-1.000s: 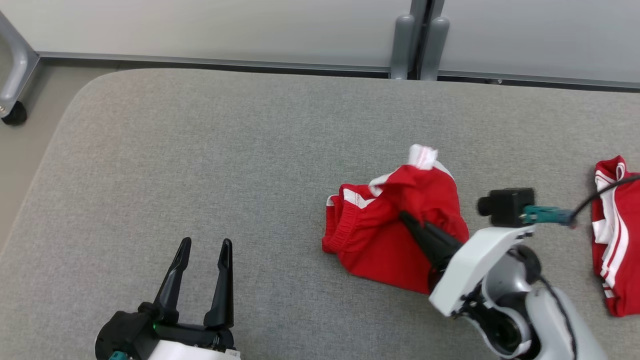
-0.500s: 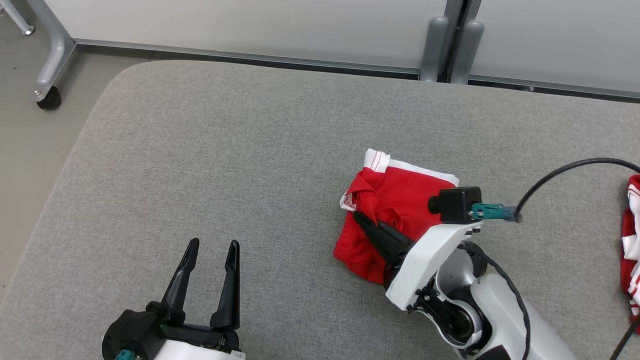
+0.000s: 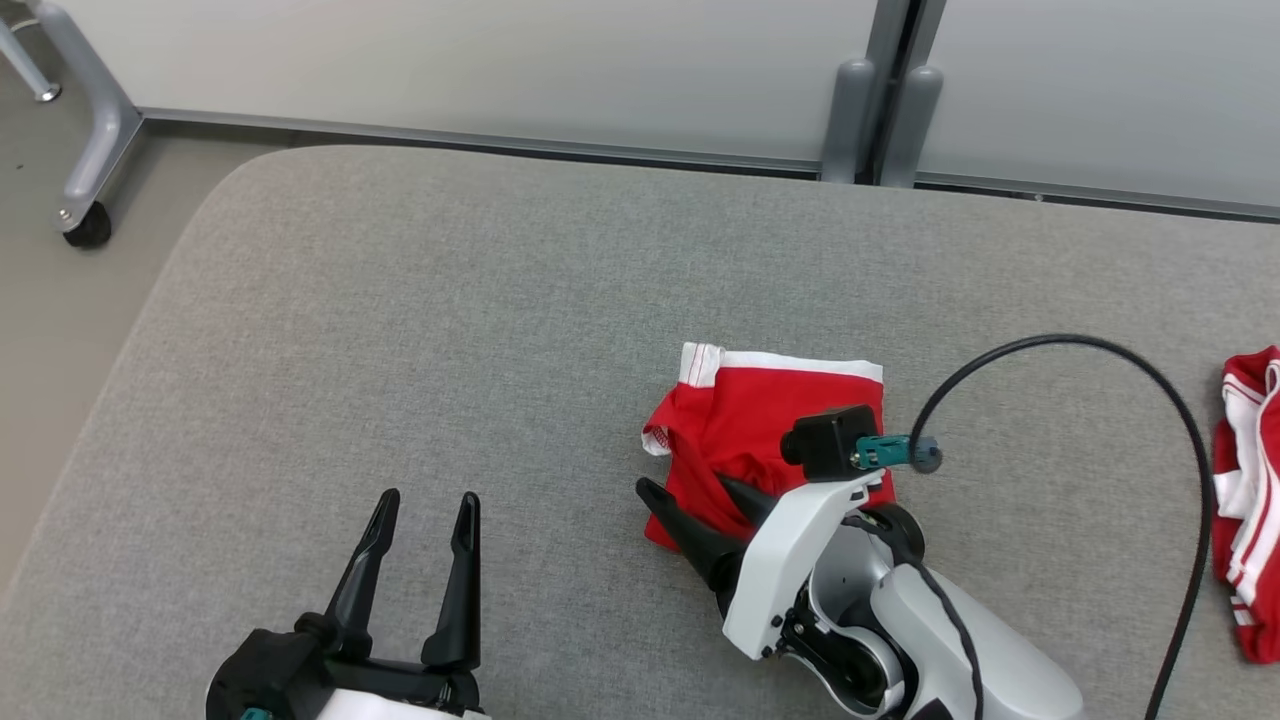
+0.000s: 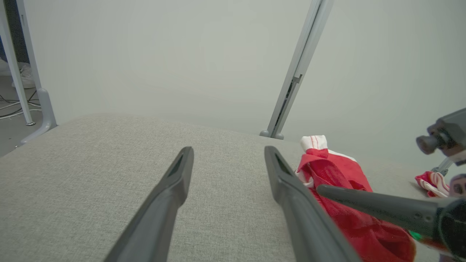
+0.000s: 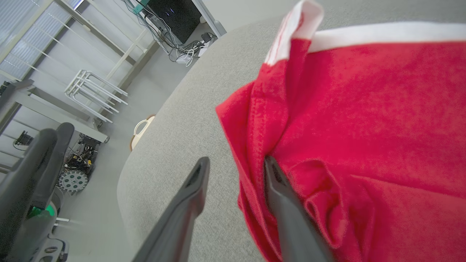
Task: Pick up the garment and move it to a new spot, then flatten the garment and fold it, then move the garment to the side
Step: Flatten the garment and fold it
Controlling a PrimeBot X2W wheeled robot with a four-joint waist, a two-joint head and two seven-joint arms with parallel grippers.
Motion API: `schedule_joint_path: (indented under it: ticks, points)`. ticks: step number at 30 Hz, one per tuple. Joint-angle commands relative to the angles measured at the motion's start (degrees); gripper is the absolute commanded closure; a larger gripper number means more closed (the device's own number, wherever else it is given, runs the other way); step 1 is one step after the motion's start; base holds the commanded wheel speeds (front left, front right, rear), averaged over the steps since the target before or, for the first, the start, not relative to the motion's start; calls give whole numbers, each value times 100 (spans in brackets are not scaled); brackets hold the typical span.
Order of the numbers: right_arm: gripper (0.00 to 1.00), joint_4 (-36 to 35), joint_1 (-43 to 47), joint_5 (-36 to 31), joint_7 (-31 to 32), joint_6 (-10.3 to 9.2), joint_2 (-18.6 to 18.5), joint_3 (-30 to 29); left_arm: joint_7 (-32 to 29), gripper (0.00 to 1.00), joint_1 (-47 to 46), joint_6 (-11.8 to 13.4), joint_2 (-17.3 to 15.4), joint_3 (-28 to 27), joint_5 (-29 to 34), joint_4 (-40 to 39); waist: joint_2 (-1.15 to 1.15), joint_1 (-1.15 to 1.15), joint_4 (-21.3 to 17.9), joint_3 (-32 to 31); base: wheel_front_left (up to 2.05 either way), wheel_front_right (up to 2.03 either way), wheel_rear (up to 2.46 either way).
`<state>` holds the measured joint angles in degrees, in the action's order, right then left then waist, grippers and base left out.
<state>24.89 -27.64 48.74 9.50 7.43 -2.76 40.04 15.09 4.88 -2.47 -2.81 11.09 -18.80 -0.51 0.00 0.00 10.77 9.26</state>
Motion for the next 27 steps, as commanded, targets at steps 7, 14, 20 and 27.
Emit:
schedule_joint_path:
  ticks: [7,14,20,27]
  points:
    - [0,-277,158,-1174,-570,11,-86,-86,7,0,153,104,-18,-140,-55,-35,0,0,-318,-337,0,0,0]
    - [0,-1272,1032,-2101,-1006,12,-867,-937,7,0,336,174,-20,-338,-51,-70,0,0,-726,-705,0,0,0]
    - [0,-1582,1889,-2984,-1951,10,-1429,-2171,7,0,419,120,-22,-480,22,-60,0,0,-929,-908,0,0,0]
    - [0,-1433,2655,-3754,-2474,10,-1162,-3598,7,0,432,-40,-20,-668,144,88,0,0,-971,-973,0,0,0]
